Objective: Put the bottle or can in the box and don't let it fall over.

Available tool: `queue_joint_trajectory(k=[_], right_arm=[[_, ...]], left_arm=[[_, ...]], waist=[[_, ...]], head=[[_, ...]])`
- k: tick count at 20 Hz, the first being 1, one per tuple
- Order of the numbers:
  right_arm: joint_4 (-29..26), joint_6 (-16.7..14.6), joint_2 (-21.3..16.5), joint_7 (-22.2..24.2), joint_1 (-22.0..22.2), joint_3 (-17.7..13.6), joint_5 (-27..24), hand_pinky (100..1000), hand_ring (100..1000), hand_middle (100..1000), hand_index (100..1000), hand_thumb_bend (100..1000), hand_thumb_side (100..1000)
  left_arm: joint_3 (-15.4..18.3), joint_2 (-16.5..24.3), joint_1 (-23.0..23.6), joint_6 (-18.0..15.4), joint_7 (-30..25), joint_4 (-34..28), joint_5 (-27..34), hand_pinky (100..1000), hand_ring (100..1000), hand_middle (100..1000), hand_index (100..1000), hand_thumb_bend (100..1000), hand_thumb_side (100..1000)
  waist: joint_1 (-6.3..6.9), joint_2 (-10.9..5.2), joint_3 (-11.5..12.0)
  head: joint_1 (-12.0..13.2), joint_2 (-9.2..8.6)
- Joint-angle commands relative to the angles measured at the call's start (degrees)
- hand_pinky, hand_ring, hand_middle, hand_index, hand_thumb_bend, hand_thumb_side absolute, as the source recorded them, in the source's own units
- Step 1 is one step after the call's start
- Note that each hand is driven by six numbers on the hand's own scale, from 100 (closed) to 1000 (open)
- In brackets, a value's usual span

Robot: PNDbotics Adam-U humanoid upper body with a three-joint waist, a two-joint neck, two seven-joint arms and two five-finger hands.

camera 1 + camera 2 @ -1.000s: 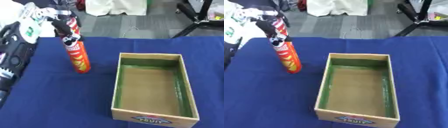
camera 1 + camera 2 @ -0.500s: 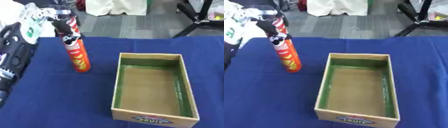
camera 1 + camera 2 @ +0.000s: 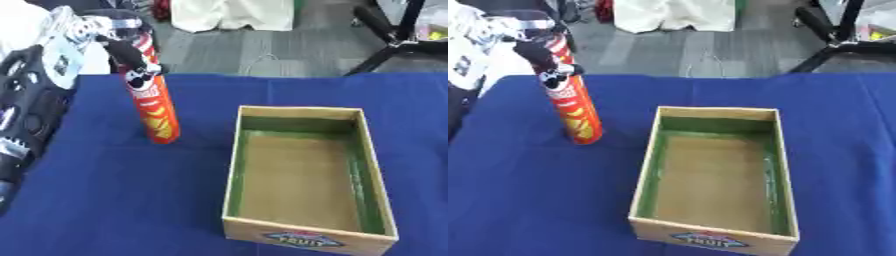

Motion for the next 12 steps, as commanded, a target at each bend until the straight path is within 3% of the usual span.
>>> queue_joint_trajectory(k=[1, 4, 12], right_arm=[[-0.68, 0.10, -0.71, -0.21, -0.35, -0.70, -0.15, 931, 691, 695, 1000, 100, 793], [-0.68, 0.15, -0.70, -0.35, -0.33, -0.75, -0.11, 932, 691, 695, 1000, 100, 795], [-0.68, 0.24, -0.71, -0.73, -0.06, -0.91, -0.06, 931, 692, 695, 1000, 100, 793]], left_arm=[[-1.11, -0.53, 0.65, -0.62, -0.11, 0.59, -0.86, 147, 396, 565, 367, 281, 100], [-1.21, -0.55, 0.71, -0.98, 0.01, 0.55, -0.82, 104, 384, 534, 318, 267, 100], [-1.30, -0.41, 0.67, -1.54, 0.60, 0.21, -0.32, 100, 306, 423, 258, 252, 100]], waist=[[-0.20, -0.93, -0.29], [-0.04, -1.08, -0.39], [0.28, -1.54, -0.45]], head=[[0.13, -0.30], [0.17, -0.31], [0.19, -0.06]])
